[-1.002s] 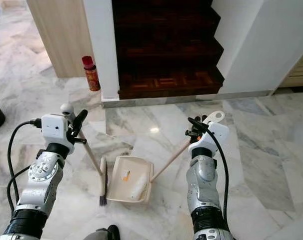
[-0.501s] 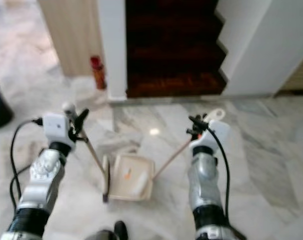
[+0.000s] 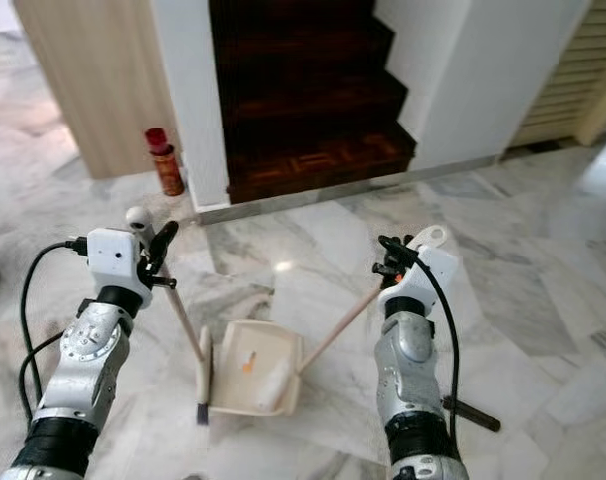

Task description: Sweep floor

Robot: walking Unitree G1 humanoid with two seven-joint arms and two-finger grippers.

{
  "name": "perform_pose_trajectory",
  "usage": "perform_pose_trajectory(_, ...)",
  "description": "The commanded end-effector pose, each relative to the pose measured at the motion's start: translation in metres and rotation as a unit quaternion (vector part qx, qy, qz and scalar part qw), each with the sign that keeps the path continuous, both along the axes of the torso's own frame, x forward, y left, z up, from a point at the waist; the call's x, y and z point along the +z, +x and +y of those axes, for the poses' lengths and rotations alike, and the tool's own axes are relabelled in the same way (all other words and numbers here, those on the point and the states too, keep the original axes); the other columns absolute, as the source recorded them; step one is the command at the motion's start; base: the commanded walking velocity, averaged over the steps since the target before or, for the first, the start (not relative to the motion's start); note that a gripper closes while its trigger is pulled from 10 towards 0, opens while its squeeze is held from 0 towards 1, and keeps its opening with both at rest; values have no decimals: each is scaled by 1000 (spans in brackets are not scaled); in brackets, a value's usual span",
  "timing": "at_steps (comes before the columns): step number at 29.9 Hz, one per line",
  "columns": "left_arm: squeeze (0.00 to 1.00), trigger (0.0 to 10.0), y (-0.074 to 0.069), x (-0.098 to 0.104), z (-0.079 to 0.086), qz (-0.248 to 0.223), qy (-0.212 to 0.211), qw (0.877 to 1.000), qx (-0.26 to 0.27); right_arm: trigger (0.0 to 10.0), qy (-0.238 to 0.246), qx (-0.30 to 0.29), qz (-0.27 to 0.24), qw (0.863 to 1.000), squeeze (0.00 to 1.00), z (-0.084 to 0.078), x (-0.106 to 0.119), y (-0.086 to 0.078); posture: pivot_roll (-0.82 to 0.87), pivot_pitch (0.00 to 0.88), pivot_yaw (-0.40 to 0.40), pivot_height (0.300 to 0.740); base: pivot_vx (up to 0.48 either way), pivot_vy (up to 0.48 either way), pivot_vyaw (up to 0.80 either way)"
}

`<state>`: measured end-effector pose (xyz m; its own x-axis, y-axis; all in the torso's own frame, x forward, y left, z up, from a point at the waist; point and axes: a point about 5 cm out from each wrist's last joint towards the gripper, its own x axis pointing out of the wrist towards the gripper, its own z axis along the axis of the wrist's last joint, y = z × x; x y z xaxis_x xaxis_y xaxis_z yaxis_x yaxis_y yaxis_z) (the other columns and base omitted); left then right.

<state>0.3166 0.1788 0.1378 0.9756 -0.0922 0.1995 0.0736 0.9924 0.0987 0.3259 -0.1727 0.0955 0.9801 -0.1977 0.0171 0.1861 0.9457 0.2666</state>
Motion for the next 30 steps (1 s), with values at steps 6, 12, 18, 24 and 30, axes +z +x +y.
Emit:
perform_pose_trajectory(6, 0, 10000, 2, 12, 1, -23, 8, 1000, 2, 10000, 13, 6, -24, 1000, 0, 5, 11, 4, -40, 93, -53, 740, 0, 436, 0)
perform_pose_trajectory(12, 0, 10000, 2, 12, 2, -23, 8, 1000, 1, 10000, 13, 5, -23, 1000, 0, 5, 11, 4, -39, 95, -52, 740, 0, 436, 0)
perform_pose_trajectory(18, 0, 10000, 2, 12, 2, -22, 8, 1000, 2, 10000, 15, 7, -22, 1000, 0, 6, 10, 4, -39, 95, -52, 740, 0, 434, 0)
perform_pose_trajectory(24, 0, 10000, 2, 12, 2, -23, 9, 1000, 2, 10000, 14, 7, -22, 1000, 0, 6, 10, 4, -35, 90, -52, 740, 0, 430, 0)
perform_pose_trajectory(30, 0, 10000, 2, 12, 2, -23, 8, 1000, 2, 10000, 13, 7, -21, 1000, 0, 7, 10, 4, -35, 88, -52, 740, 0, 431, 0)
